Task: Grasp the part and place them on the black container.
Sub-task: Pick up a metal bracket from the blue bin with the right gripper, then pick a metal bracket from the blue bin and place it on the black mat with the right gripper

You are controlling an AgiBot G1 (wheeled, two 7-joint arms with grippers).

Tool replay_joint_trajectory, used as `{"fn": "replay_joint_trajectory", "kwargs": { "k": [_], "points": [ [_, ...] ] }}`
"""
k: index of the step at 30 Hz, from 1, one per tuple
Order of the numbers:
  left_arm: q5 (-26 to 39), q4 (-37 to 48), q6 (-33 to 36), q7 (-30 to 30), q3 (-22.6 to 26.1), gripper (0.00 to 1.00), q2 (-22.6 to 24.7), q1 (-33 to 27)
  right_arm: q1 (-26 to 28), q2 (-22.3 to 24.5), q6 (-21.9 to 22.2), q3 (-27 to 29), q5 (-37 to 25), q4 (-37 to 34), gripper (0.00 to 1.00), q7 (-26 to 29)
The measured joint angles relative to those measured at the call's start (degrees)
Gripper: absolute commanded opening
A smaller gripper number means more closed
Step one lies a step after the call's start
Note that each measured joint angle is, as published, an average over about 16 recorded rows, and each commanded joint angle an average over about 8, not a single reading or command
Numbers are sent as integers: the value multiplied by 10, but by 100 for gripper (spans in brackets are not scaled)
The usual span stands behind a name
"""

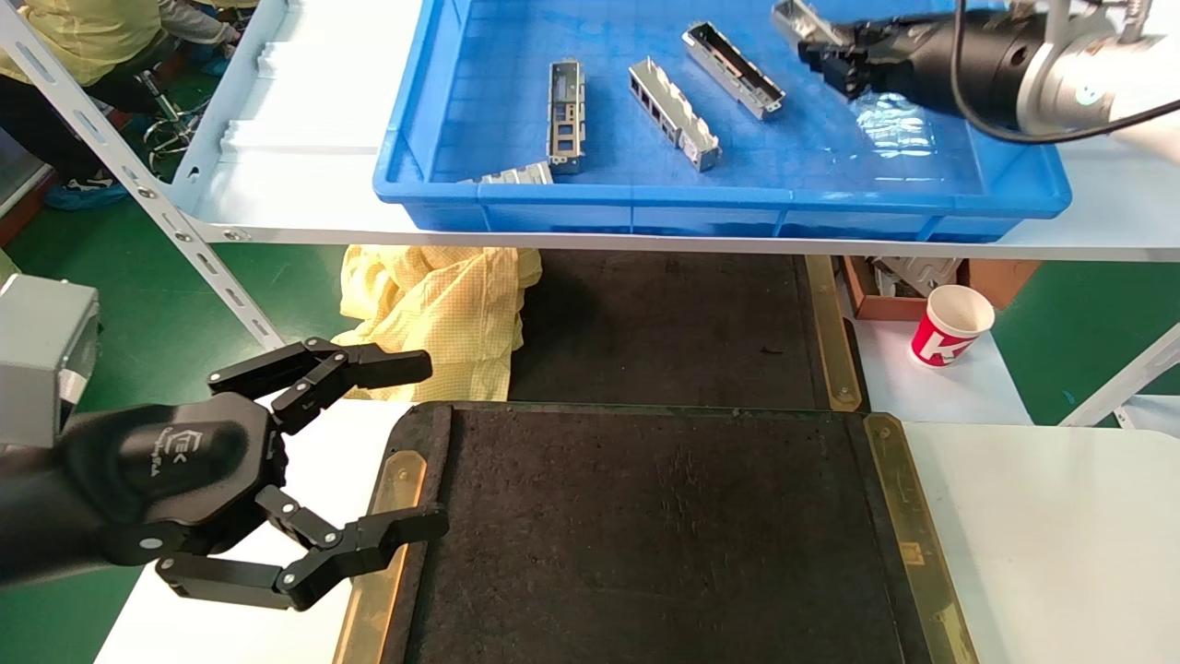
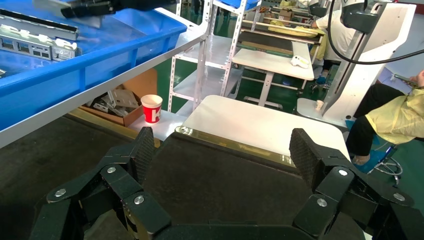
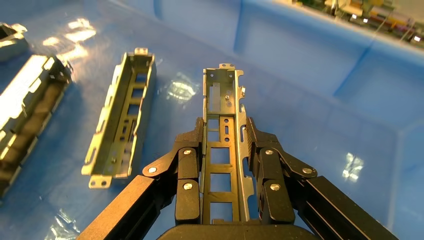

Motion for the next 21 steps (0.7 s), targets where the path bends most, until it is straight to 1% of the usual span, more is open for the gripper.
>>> {"fn": "replay_joint_trajectory", "kwargs": {
  "k": [4,9,13,21],
  "points": [
    [0,0,0,0,0,100,0,0,9,11,-30,1,2,7,0,-6],
    [0,0,0,0,0,100,0,0,20,28,-87,1,3,17,0,-21],
    [0,0,0,0,0,100,0,0,28,44,-145,1,3,25,0,-36],
    [0,0,0,0,0,100,0,0,39,73,-281,-1,5,38,0,-70]
  ]
}}
